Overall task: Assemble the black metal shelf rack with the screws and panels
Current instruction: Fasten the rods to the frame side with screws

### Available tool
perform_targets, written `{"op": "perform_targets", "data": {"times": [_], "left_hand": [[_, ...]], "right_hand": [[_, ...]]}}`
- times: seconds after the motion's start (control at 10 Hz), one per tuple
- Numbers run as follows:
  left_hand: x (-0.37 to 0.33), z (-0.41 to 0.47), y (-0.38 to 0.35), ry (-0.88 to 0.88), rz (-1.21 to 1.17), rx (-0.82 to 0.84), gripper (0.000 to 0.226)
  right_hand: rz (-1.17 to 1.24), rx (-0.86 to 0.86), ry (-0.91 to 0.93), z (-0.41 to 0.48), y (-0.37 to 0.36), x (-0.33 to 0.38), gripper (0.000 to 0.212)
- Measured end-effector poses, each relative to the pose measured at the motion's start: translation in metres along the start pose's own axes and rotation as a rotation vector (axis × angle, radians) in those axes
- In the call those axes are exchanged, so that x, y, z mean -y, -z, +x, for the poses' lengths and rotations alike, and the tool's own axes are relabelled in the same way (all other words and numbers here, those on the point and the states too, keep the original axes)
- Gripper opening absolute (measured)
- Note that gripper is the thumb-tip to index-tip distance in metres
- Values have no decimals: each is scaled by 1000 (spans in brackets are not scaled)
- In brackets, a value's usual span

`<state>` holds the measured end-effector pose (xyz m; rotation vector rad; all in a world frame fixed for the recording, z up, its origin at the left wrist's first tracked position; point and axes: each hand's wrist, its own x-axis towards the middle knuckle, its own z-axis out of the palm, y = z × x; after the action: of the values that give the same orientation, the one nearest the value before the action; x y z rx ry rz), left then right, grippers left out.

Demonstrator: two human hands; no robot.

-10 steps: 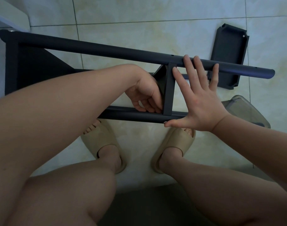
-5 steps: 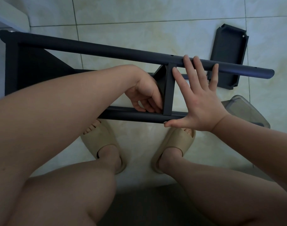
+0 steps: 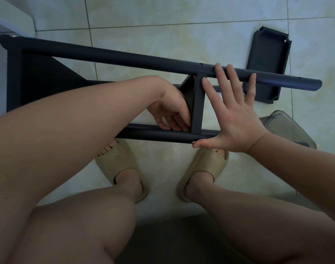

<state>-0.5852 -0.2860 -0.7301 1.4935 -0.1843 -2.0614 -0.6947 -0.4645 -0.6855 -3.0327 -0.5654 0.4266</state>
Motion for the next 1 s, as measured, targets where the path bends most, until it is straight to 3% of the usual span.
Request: {"op": "perform_targets", "data": {"times": [0.3, 0.6, 0.8, 1.0], "left_hand": [[-3, -1, 0, -24, -38, 33, 28], [1, 1, 1, -1, -12, 17, 16], [-2, 0, 2, -7, -23, 23, 27], [-2, 1, -1, 2, -33, 9, 14]], "right_hand": [[3, -12, 5, 0, -1, 0, 134], [-2, -1, 0, 0, 0, 0, 134], [-2, -4, 2, 0, -1, -1, 134], [-3, -5, 6, 0, -1, -1, 134]]}}
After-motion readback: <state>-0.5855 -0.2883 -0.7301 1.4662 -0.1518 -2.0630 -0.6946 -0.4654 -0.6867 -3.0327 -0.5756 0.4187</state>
